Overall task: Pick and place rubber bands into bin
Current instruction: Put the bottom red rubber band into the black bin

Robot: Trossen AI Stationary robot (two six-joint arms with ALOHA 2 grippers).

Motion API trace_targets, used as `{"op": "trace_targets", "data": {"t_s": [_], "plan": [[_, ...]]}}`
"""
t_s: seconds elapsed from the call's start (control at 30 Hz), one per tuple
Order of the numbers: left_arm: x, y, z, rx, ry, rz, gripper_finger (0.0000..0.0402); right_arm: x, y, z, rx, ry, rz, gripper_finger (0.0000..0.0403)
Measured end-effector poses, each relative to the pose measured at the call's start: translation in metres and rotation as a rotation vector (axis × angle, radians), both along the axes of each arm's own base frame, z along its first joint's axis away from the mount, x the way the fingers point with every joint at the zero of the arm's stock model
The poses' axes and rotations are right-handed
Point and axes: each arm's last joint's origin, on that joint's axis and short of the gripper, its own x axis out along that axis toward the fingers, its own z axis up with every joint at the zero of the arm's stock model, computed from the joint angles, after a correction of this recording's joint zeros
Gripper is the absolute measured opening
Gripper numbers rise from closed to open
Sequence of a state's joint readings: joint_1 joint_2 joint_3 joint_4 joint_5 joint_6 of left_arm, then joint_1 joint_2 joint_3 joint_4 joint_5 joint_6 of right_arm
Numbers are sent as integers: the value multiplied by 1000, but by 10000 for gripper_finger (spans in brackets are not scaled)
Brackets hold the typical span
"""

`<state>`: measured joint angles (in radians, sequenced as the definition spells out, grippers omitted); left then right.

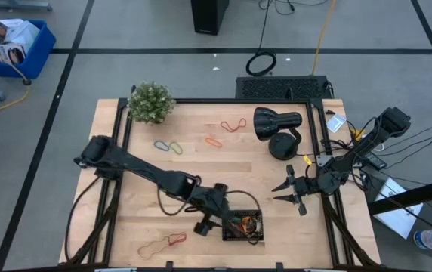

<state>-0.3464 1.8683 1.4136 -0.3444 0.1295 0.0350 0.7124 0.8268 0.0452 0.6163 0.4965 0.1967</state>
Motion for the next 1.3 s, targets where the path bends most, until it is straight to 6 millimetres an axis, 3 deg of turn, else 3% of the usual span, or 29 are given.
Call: {"op": "trace_targets", "data": {"t_s": [0.23,0.47,0.97,1.3], "plan": [[-45,-6,21,31,238,127,293,0,0,-1,-4,5,0,116],[-74,-22,14,37,466,303,296,0,0,0,0,0,0,116],[-85,-42,13,-89,588,311,292,0,0,1,5,-6,0,116],[-91,-44,11,-39,589,422,292,0,0,1,-1,-6,1,116]]}}
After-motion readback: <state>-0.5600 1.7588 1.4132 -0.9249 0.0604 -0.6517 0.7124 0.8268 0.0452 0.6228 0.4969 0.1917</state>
